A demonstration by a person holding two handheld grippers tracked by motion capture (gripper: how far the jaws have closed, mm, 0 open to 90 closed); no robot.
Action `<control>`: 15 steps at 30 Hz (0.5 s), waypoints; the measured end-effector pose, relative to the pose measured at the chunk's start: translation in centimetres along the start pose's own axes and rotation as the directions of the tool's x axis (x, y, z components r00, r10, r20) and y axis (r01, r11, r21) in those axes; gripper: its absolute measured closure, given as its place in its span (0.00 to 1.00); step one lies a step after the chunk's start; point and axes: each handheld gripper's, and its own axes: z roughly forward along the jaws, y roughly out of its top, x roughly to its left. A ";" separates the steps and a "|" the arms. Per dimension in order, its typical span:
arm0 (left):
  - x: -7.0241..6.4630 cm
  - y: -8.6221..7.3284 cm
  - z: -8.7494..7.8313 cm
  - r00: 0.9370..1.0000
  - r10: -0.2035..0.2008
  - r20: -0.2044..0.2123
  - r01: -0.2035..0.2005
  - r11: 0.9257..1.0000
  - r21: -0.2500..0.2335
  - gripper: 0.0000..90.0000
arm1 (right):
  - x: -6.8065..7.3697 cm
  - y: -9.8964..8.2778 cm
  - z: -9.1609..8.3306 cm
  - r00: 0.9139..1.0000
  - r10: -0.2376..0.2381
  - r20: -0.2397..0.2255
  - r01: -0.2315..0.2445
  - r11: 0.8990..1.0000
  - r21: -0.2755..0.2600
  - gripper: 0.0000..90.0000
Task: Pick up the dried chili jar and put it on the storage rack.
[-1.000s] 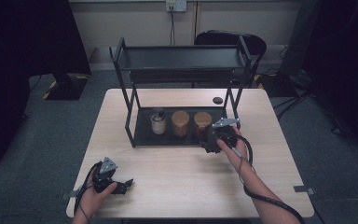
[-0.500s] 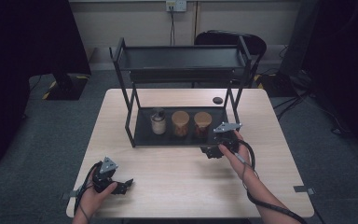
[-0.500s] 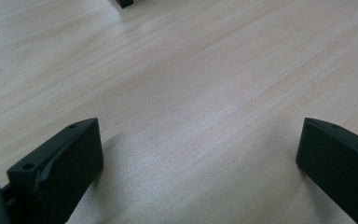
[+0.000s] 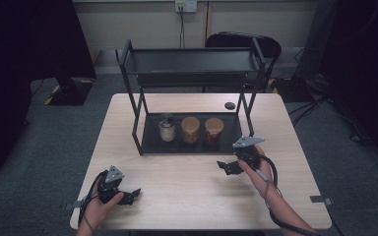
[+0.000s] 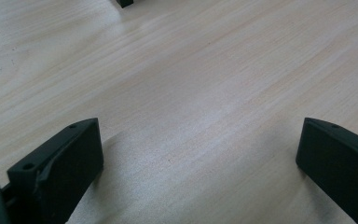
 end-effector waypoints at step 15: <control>0.0 0.0 0.0 1.000 0.000 0.000 0.000 1.000 0.000 0.00 | -0.6 -2.2 -2.0 1.000 0.000 0.016 0.000 1.000 0.013 0.03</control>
